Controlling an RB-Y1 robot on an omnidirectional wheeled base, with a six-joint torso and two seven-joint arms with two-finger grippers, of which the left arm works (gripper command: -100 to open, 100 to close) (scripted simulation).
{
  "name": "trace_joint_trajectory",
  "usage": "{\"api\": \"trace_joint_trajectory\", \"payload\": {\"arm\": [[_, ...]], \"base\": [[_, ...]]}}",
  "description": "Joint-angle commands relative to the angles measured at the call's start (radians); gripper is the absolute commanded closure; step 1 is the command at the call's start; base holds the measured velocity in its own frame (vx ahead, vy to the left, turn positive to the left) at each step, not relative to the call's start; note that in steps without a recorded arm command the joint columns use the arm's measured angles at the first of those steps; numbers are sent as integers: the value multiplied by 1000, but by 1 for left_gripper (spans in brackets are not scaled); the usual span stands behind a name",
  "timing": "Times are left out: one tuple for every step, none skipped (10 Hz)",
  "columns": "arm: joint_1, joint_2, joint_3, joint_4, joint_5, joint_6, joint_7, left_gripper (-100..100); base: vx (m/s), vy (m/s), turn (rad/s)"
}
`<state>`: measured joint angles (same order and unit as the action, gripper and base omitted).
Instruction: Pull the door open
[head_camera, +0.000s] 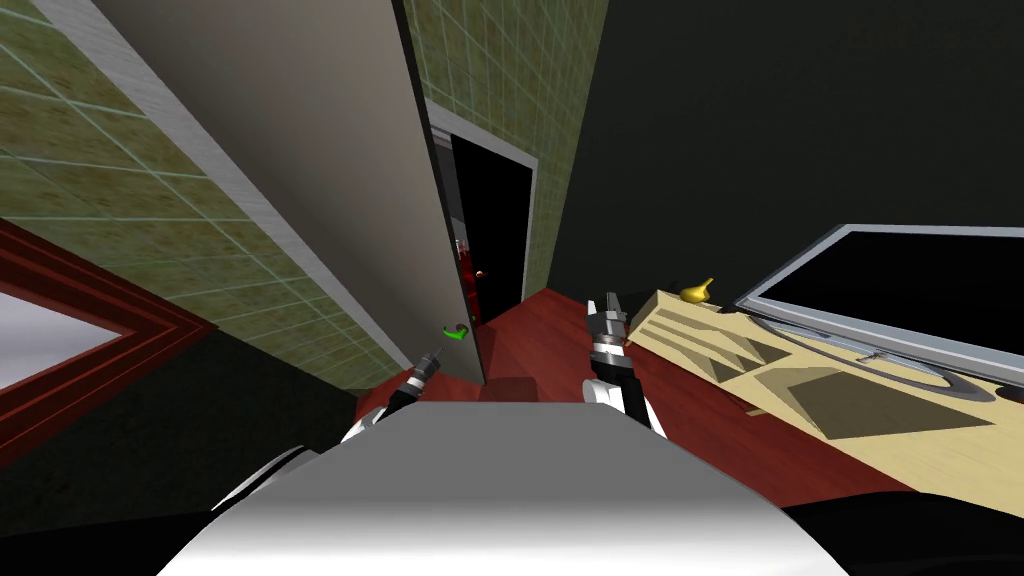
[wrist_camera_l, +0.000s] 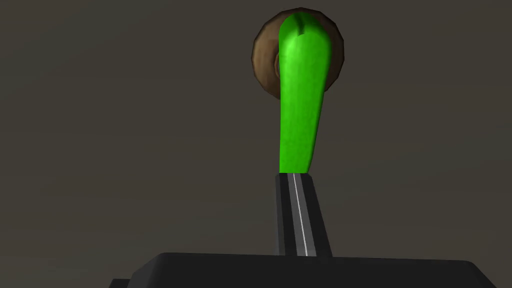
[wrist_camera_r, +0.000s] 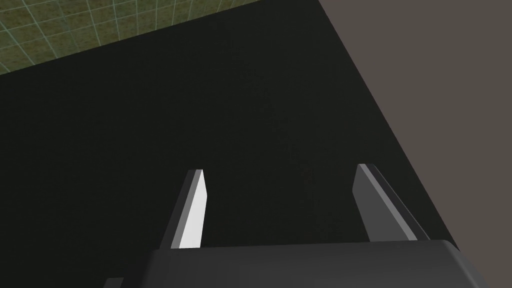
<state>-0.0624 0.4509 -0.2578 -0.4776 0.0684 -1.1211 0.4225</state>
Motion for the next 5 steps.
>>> {"api": "trace_joint_trajectory", "payload": {"arm": [[3,2,1,1,1,-6,1,-100],[3,2,1,1,1,-6,1,-100],[3,2,1,1,1,-6,1,-100],[3,2,1,1,1,-6,1,-100],[3,2,1,1,1,-6,1,-100]], "base": [[-5,13,36],[0,0,0],[0,0,0],[2,-4,-12],[2,-6,-16]]}}
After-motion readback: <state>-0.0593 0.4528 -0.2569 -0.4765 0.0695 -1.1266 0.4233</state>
